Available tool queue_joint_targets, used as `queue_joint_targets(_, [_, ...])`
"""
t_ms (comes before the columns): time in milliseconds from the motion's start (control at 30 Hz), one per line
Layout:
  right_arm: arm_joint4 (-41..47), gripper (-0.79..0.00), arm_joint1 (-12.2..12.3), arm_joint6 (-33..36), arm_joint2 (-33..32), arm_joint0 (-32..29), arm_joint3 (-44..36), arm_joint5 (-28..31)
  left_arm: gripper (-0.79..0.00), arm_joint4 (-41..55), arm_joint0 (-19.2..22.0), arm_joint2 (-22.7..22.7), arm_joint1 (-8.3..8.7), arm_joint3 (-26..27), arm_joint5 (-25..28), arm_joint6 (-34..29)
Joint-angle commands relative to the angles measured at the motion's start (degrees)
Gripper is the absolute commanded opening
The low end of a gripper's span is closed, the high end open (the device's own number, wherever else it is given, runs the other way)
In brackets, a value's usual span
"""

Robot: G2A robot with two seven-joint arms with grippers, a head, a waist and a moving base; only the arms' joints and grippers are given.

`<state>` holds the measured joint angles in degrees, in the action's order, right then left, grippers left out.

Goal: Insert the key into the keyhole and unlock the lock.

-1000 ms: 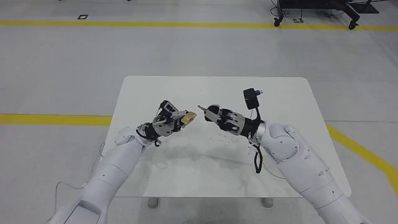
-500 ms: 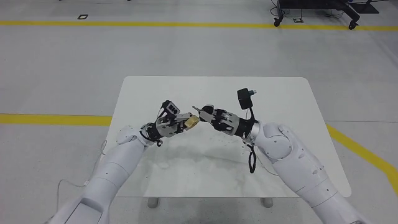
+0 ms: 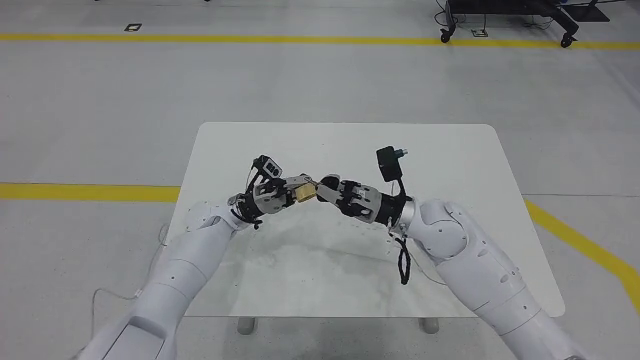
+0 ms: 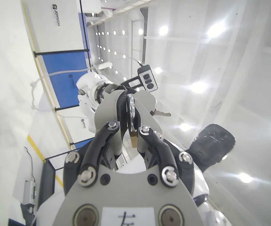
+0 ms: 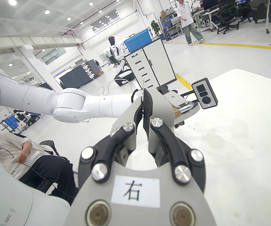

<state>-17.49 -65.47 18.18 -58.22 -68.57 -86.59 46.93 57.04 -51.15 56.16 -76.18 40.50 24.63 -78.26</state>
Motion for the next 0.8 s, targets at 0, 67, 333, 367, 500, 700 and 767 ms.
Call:
queue_joint_targets(0, [-0.02,-0.785,0.11,-0.21,-0.53,-0.41,-0.26,0.42,-0.785,-2.63,-0.12,0.15,0.09,0.72,2.16,3.73])
queue_joint_targets(67, [0.07,-0.785,0.23,-0.37,-1.13,-0.91,-0.57,0.90,-0.785,-3.95,-0.51,0.47,0.20,1.89,2.56,5.93])
queue_joint_targets(333, [1.55,-0.785,0.39,0.26,-1.47,-1.54,-0.80,1.88,-0.785,-4.20,-2.23,2.17,0.59,5.90,-1.40,8.62])
queue_joint_targets(367, [1.55,-0.785,0.39,0.26,-1.47,-1.54,-0.80,1.88,-0.785,-4.04,-2.30,2.29,0.60,6.05,-2.32,8.66])
queue_joint_targets(500, [1.55,-0.785,0.37,0.31,-1.31,-1.76,-0.97,1.39,-0.785,-4.44,-2.35,2.57,0.58,6.34,-3.99,8.98])
queue_joint_targets(700, [3.56,-0.785,0.90,1.59,-2.69,-5.33,-3.77,-2.96,-0.785,-4.19,-2.68,3.20,0.44,5.93,-4.64,9.52])
queue_joint_targets(767, [6.11,-0.785,1.25,3.81,-3.39,-6.86,-5.54,-5.96,-0.785,-4.28,-2.75,3.30,0.36,5.65,-4.60,9.61])
